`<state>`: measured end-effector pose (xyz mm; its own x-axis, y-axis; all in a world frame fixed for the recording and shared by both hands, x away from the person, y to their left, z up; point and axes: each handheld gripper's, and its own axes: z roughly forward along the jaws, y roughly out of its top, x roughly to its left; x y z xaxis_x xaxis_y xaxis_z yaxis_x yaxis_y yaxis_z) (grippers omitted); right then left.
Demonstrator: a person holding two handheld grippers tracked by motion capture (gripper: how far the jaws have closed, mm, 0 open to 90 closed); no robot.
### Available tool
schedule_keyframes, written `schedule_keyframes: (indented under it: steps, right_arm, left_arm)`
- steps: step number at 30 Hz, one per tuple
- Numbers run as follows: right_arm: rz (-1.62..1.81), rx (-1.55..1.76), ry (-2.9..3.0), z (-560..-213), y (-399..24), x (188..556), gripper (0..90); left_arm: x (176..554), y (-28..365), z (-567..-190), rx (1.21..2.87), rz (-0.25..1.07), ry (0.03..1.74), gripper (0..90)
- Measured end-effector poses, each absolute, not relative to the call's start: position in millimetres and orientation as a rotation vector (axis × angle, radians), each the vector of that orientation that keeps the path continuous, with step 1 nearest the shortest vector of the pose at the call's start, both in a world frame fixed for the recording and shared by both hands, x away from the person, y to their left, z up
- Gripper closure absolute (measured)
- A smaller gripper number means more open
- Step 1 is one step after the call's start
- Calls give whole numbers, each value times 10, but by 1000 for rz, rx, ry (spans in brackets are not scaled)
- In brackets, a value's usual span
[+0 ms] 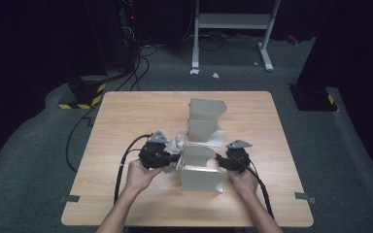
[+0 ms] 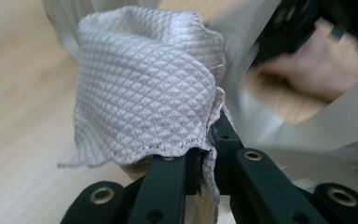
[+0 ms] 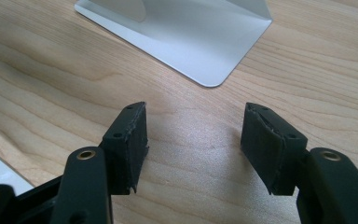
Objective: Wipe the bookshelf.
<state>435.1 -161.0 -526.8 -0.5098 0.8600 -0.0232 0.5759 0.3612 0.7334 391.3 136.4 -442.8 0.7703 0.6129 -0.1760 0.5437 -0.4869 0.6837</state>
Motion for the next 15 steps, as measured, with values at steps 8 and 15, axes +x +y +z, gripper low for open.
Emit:
schedule_keyframes:
  steps: [8,15]
  right_arm:
    - [953,1251,2224,-5268,-1610,4351,411]
    - [952,1251,2223,-5268,-1609,4349,411]
  left_arm:
    - [4041,1279,-4770,2280,54,921,850]
    - [4104,1343,-4304,2197,172,879,849]
